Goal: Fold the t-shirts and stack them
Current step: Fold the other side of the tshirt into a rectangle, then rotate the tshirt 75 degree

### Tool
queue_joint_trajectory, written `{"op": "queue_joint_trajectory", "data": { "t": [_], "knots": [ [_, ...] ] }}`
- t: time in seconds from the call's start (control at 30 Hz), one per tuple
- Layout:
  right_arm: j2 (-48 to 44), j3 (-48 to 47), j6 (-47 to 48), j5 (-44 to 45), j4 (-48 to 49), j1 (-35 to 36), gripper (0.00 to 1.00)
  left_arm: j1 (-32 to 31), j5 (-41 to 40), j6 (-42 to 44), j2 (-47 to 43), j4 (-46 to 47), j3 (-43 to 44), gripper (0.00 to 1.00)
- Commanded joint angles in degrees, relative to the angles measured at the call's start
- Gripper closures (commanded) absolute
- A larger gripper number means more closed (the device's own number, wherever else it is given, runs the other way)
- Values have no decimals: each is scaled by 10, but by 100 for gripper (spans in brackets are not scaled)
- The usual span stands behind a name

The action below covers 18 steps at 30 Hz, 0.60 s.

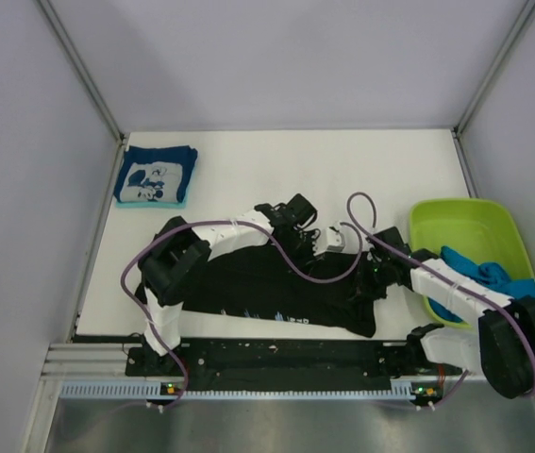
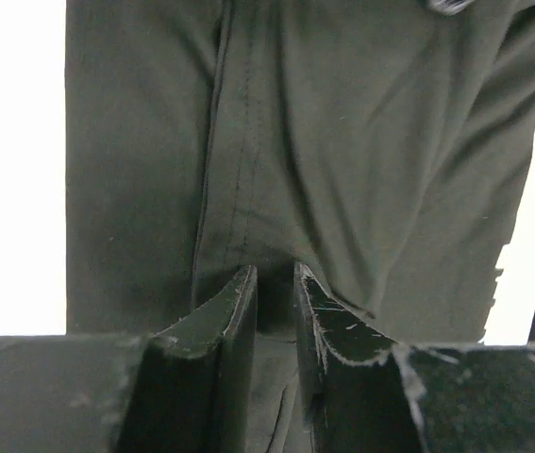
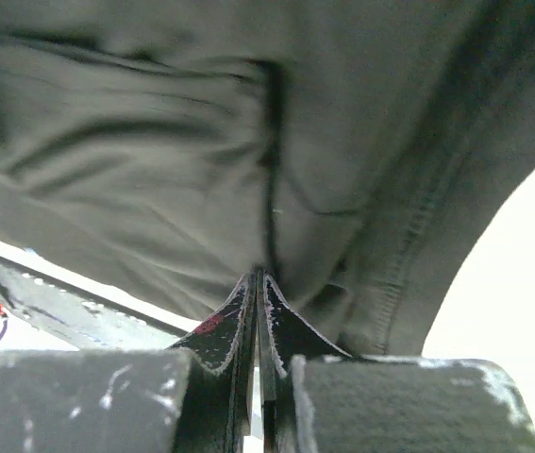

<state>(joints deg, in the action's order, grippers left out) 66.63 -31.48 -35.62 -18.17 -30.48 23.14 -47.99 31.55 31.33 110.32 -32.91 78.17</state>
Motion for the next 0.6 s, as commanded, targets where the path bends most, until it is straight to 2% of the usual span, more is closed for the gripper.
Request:
{"op": "queue_joint_trajectory", "data": {
  "t": [0.0,0.13,0.23,0.33,0.43,0.47,0.5,0.57],
  "knots": [
    [-23,55,-53,4,29,2,100,0,-76,-36,6,19,-6,74],
    [-31,105,-79,23,31,2,100,10,-129,-60,13,20,-3,75],
    [-49,112,-81,32,28,-5,100,9,-137,-53,2,24,-9,74],
    [-62,93,-68,30,15,-6,100,9,-130,-43,-14,18,-7,70],
    [-84,32,-26,44,-21,-6,100,10,-101,-15,-48,1,-5,63],
    [-91,7,-14,59,-36,-5,95,10,-89,-1,-65,-6,-7,59],
    [-98,-24,1,77,-54,-5,86,10,-81,11,-84,-13,-8,56],
    [-95,-81,19,123,-87,-12,72,12,-100,15,-116,-13,-14,50]
  ]
}}
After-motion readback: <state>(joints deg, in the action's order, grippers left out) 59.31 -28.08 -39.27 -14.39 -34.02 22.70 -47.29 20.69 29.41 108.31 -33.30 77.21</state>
